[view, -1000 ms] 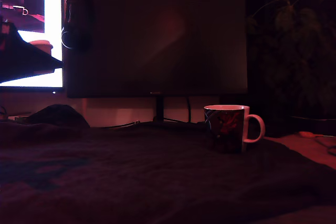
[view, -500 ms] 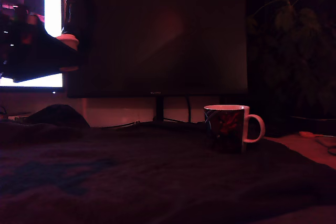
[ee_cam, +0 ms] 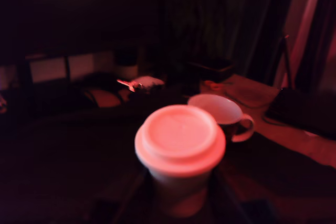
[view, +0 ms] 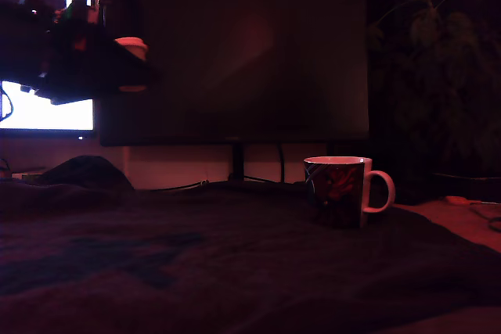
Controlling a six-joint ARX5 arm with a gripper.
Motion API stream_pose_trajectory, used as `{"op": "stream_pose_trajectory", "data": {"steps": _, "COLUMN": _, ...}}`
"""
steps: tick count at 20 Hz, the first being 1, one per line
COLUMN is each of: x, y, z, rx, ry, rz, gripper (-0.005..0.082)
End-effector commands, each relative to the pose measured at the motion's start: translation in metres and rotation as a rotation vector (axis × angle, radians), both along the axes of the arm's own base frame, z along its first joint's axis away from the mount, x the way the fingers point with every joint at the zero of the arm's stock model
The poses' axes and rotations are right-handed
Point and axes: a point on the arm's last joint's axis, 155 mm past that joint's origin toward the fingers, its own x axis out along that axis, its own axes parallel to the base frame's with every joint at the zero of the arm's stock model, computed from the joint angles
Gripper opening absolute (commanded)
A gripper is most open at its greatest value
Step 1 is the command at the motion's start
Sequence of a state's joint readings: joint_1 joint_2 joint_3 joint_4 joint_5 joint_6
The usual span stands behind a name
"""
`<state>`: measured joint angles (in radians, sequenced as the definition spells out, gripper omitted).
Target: Pick up the coffee capsules on the table and drop them inside the coffee cup
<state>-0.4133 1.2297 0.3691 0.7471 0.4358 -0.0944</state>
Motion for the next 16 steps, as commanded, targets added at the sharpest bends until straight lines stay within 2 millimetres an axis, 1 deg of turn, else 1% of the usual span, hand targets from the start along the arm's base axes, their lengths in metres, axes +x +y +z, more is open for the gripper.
{"op": "stream_pose_trajectory", "data": {"steps": 1, "x": 0.002, "y": -0.005, "z": 0.003, "rx": 0.018, "ry": -0.007, "rz": -0.013, "gripper": 0.0145}}
{"op": "stream_pose_trajectory", "data": {"steps": 6, "x": 0.012, "y": -0.016, "z": 0.008, "rx": 0.050, "ry": 0.005, "rz": -0.029, "gripper": 0.0145}}
{"op": "stream_pose_trajectory", "data": {"steps": 10, "x": 0.021, "y": -0.023, "z": 0.007, "rx": 0.065, "ry": 0.034, "rz": -0.037, "gripper": 0.0145}}
{"op": "stream_pose_trajectory", "data": {"steps": 16, "x": 0.032, "y": -0.049, "z": 0.004, "rx": 0.088, "ry": 0.078, "rz": -0.081, "gripper": 0.0145}}
